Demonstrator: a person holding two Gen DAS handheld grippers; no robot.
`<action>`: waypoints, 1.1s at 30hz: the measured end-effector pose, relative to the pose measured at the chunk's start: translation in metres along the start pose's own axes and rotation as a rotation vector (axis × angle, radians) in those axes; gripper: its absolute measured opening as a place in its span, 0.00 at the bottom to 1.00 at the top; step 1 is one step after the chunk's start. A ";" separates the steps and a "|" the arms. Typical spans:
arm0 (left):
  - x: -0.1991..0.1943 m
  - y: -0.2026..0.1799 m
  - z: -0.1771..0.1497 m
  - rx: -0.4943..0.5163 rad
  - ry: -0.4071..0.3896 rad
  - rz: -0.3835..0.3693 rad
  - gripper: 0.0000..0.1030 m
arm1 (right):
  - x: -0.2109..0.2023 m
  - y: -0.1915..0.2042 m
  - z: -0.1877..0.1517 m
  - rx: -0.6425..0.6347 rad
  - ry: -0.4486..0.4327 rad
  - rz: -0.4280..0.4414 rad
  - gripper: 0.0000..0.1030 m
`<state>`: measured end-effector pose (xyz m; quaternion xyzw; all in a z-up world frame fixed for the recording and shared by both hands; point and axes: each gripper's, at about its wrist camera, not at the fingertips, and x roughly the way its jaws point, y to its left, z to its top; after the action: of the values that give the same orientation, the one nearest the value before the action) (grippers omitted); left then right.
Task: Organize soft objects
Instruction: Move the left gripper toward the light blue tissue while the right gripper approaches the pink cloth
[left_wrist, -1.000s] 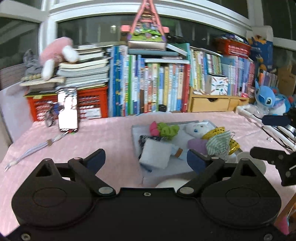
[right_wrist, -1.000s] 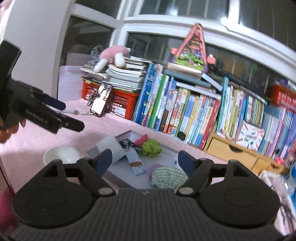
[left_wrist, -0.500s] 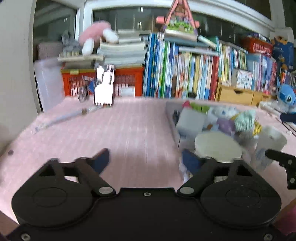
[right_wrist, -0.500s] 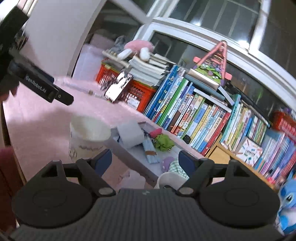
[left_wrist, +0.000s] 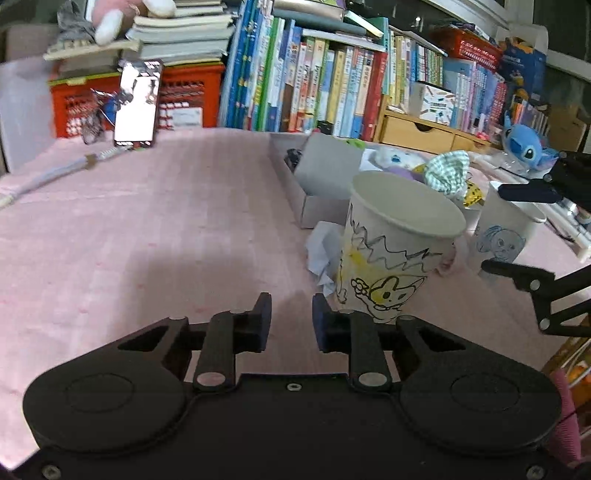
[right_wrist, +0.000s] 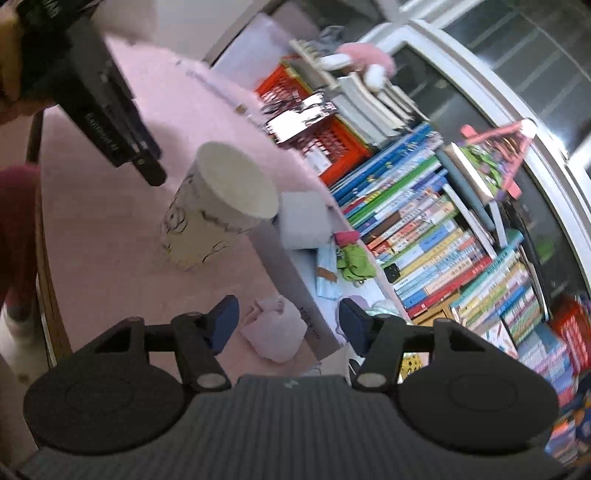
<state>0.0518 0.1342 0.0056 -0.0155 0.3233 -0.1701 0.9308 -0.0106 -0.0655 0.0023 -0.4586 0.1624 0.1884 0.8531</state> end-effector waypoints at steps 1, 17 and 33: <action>0.002 0.001 0.001 -0.004 0.001 -0.018 0.21 | 0.001 0.001 0.001 -0.016 0.002 0.003 0.70; 0.028 0.006 0.008 0.007 0.012 -0.128 0.10 | 0.028 0.014 0.007 -0.179 0.078 0.057 0.70; 0.028 0.023 0.016 -0.104 -0.009 -0.075 0.14 | 0.040 0.012 0.008 -0.179 0.091 0.074 0.70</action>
<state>0.0884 0.1452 -0.0016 -0.0766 0.3267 -0.1877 0.9231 0.0194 -0.0457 -0.0201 -0.5347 0.2001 0.2124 0.7931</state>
